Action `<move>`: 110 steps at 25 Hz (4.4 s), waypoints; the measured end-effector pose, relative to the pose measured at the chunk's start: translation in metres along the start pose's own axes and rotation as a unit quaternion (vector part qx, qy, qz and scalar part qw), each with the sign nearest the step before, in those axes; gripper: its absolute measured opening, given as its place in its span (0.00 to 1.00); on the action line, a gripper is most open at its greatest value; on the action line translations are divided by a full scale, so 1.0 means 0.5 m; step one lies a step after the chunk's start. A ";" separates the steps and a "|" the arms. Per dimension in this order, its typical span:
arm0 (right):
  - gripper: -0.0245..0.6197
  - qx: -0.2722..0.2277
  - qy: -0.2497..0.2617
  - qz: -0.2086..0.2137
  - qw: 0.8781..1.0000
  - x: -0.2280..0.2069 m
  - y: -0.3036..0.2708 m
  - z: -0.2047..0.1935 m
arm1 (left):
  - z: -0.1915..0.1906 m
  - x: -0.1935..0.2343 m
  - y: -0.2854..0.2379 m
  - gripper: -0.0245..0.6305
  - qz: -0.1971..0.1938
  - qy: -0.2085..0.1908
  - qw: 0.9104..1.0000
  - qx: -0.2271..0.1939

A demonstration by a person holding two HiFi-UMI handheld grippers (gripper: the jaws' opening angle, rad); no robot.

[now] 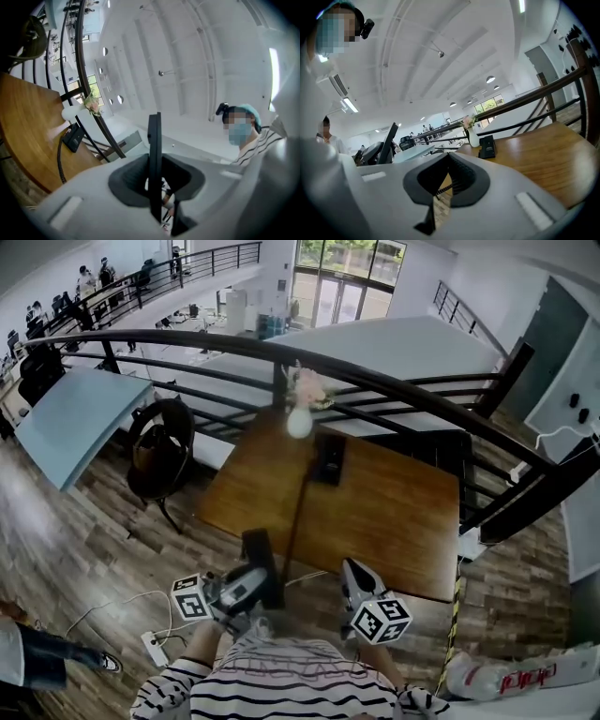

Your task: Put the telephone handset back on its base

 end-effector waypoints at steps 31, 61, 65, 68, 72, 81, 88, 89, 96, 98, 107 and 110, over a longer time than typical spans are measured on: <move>0.04 0.002 -0.011 -0.029 1.000 -0.248 -0.270 0.179 | 0.078 0.389 -0.271 0.15 -0.014 0.036 0.998 0.047; 0.04 0.009 -0.083 -0.099 0.992 -0.432 -0.441 0.220 | 0.082 0.878 -0.500 0.15 0.003 0.046 0.984 0.171; 0.04 0.021 -0.091 -0.110 0.990 -0.449 -0.470 0.207 | 0.069 0.959 -0.518 0.15 0.015 0.050 0.983 0.176; 0.04 0.031 -0.093 -0.112 0.989 -0.458 -0.488 0.198 | 0.057 1.011 -0.528 0.15 0.025 0.054 0.981 0.184; 0.04 0.041 -0.099 -0.116 0.988 -0.471 -0.505 0.190 | 0.038 1.073 -0.547 0.15 0.035 0.052 0.978 0.197; 0.04 0.052 -0.116 -0.136 0.983 -0.495 -0.513 0.165 | 0.000 1.185 -0.544 0.15 0.062 0.074 0.974 0.205; 0.04 0.051 -0.122 -0.147 0.980 -0.504 -0.517 0.158 | -0.021 1.223 -0.532 0.15 0.078 0.081 0.970 0.217; 0.04 0.052 -0.122 -0.148 0.980 -0.505 -0.518 0.157 | -0.024 1.229 -0.530 0.15 0.082 0.082 0.969 0.219; 0.04 0.055 -0.127 -0.148 0.979 -0.509 -0.524 0.155 | -0.039 1.252 -0.536 0.15 0.113 0.094 0.963 0.226; 0.04 0.055 -0.128 -0.149 0.979 -0.510 -0.523 0.154 | -0.042 1.255 -0.538 0.15 0.116 0.091 0.962 0.232; 0.04 0.052 -0.131 -0.154 0.978 -0.514 -0.518 0.153 | -0.053 1.264 -0.540 0.15 0.143 0.081 0.954 0.251; 0.04 0.051 -0.133 -0.153 0.978 -0.514 -0.516 0.154 | -0.054 1.266 -0.539 0.15 0.153 0.081 0.952 0.251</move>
Point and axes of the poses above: the fingertips, and each gripper's own axes: y backward along the fingers, x to its left, z out of its top, the point moved 1 cm from there along y, backward along the fingers, and after that the axes turned 10 degrees about -y, right-handed, at the moved point
